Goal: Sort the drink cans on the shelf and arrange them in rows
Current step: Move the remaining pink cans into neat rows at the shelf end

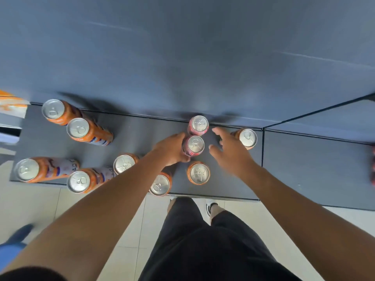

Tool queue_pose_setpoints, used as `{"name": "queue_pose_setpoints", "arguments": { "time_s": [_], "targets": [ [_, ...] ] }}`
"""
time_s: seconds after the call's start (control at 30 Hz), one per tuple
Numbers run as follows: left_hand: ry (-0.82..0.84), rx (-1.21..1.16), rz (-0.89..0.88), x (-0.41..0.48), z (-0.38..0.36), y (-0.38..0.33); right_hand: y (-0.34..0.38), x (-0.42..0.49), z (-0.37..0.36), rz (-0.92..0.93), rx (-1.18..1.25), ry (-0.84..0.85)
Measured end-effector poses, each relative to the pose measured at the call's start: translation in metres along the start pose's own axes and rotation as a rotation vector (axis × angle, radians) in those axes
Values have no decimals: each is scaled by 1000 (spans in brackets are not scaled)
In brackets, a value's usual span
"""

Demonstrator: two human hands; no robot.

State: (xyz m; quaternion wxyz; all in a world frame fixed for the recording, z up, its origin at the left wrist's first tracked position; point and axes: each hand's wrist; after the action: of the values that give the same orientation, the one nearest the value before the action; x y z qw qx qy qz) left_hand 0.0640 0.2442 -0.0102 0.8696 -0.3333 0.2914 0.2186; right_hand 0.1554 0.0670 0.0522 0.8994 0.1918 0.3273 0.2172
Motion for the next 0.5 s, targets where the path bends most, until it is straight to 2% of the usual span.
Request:
{"name": "queue_pose_setpoints", "arguments": {
  "time_s": [0.17,0.37,0.5],
  "targets": [
    [7,-90,-23,15,-9,3,3,14,-11,-47,51,1],
    [-19,-133,-129,13,-7,8,0,24,-24,-98,100,-37],
    [-87,-270,-86,-4,-3,20,2,36,-34,-148,176,-63]
  ]
}}
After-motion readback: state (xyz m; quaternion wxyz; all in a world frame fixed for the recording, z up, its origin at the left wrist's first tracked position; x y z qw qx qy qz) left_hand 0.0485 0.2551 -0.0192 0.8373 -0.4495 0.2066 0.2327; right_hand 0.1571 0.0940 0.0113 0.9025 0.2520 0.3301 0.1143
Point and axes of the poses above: each hand's wrist, its own x-axis towards the middle knuckle, its own z-axis out of the back of the hand, y = z × x, and after that the axes turned 2 degrees about -y, right-handed
